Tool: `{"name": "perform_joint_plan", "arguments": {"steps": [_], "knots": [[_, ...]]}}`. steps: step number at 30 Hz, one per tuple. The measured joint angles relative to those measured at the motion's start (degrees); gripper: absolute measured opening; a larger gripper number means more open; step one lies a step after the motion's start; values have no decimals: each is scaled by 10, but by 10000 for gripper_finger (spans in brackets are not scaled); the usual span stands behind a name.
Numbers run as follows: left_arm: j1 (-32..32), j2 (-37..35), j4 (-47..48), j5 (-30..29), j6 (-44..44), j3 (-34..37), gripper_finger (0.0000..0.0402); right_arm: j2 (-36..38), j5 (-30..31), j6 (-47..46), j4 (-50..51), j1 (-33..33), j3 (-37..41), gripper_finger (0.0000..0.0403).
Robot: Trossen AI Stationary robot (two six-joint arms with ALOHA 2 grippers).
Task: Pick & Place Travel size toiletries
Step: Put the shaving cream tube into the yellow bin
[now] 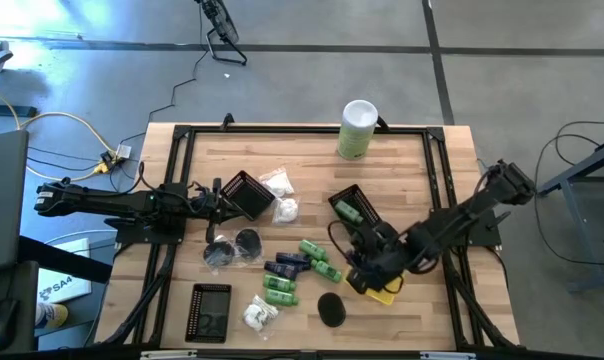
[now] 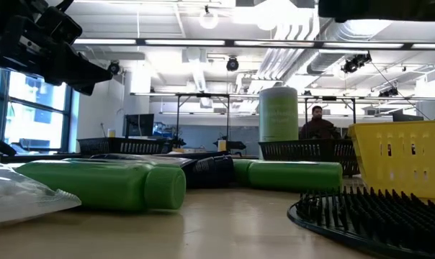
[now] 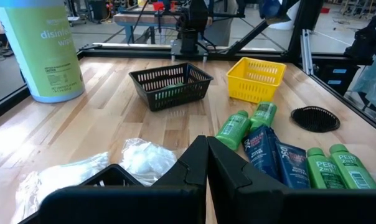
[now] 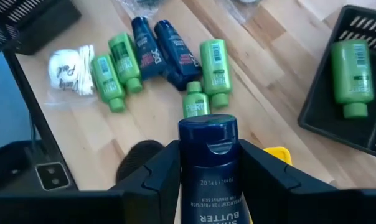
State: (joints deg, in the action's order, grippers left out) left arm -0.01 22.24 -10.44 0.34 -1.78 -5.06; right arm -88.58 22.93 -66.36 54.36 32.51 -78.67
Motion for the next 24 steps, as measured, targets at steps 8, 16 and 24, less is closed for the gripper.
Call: {"name": "perform_joint_plan", "arguments": {"steps": [8, 16, 24], "knots": [[0, 0, 1, 3, -16, 0, 1, 0, 80, -48, 15, 65, 24, 136], [0, 0, 1, 3, -17, 0, 1, 0, 87, -106, -40, 90, 128, 137], [0, 0, 1, 3, -17, 0, 1, 0, 87, -105, -156, 89, 218, 137]]}}
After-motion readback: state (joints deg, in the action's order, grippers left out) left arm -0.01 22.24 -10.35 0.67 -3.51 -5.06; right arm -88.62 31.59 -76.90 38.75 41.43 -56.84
